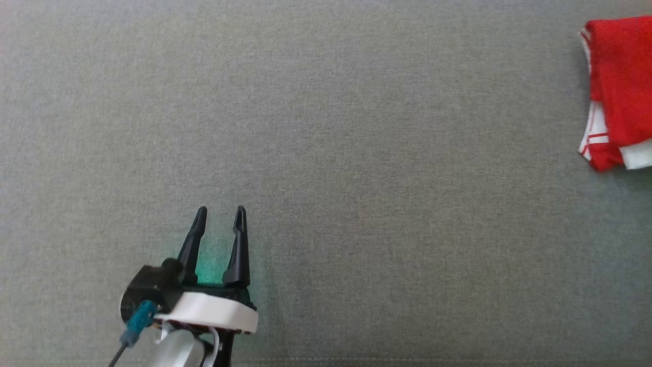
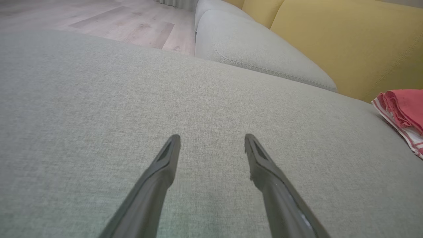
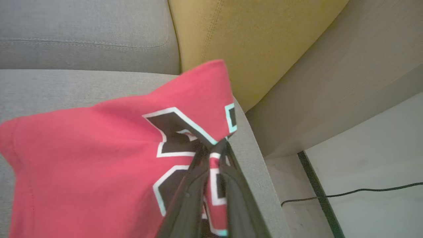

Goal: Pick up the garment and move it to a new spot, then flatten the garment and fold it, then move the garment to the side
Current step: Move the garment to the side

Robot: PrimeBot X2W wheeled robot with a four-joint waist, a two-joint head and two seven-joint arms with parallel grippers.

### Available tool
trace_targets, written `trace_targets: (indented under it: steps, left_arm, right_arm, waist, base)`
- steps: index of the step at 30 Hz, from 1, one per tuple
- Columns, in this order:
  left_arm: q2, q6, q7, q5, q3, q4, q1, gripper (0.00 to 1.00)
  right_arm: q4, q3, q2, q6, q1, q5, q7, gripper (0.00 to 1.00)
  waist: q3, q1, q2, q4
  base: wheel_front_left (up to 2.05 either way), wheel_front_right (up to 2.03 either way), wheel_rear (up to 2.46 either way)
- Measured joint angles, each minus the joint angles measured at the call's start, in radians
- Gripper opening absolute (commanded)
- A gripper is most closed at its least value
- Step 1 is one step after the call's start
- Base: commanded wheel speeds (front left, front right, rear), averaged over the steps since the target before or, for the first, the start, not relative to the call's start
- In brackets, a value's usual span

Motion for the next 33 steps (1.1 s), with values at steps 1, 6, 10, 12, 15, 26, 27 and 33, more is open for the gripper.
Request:
trace_targets:
  steps: [1,6,10,12,15,26,27,33]
  left_arm:
    - [0.0,0.0,0.006,0.0,0.0,-0.002,-0.003,1.0]
    - [0.001,0.001,0.007,0.0,-0.002,-0.004,-0.004,1.0]
    - [0.004,0.002,0.008,0.0,-0.002,-0.009,-0.004,1.0]
    - [0.006,0.002,0.009,0.0,-0.002,-0.009,-0.004,1.0]
    - [0.008,0.004,0.016,0.0,-0.001,-0.01,-0.004,1.0]
    - [0.03,0.024,0.016,-0.018,0.011,-0.009,0.012,1.0]
    - [0.031,0.028,0.016,-0.021,0.015,-0.007,0.016,1.0]
    - [0.049,0.048,0.015,-0.043,0.052,0.005,0.079,1.0]
  right_arm:
    - [0.002,-0.016,0.002,0.0,0.0,-0.025,-0.017,1.0]
    - [0.026,-0.081,0.054,0.0,0.0,-0.095,-0.069,1.0]
    - [0.028,-0.076,0.1,0.0,0.0,-0.124,-0.097,1.0]
    - [0.027,-0.074,0.104,0.0,-0.001,-0.124,-0.1,1.0]
    - [0.022,-0.059,0.122,0.0,-0.002,-0.122,-0.119,1.0]
    - [-0.074,0.084,0.178,0.0,0.013,-0.005,-0.25,1.0]
    - [-0.09,0.093,0.187,0.0,0.026,0.007,-0.269,1.0]
    - [-0.185,0.139,0.279,0.0,0.189,0.077,-0.362,1.0]
  waist:
    - [0.004,0.0,0.0,0.002]
    - [0.008,0.0,0.0,0.001]
    - [-0.002,-0.0001,0.0,-0.012]
    - [-0.005,0.0,0.0,-0.016]
    - [-0.023,-0.0001,0.0,-0.025]
    - [-0.158,-0.0003,0.0,-0.047]
    - [-0.173,-0.0002,0.0001,-0.047]
    - [-0.262,-0.0003,0.0001,-0.049]
  base:
    - [0.0,0.0,0.0]
    - [0.0,0.0,0.0]
    - [0.0,0.0,0.0]
    - [0.0,0.0,0.0]
    - [0.0,0.0,0.0]
    - [0.0,0.0,0.0]
    - [0.0,0.0,0.0]
    - [0.0,0.0,0.0]
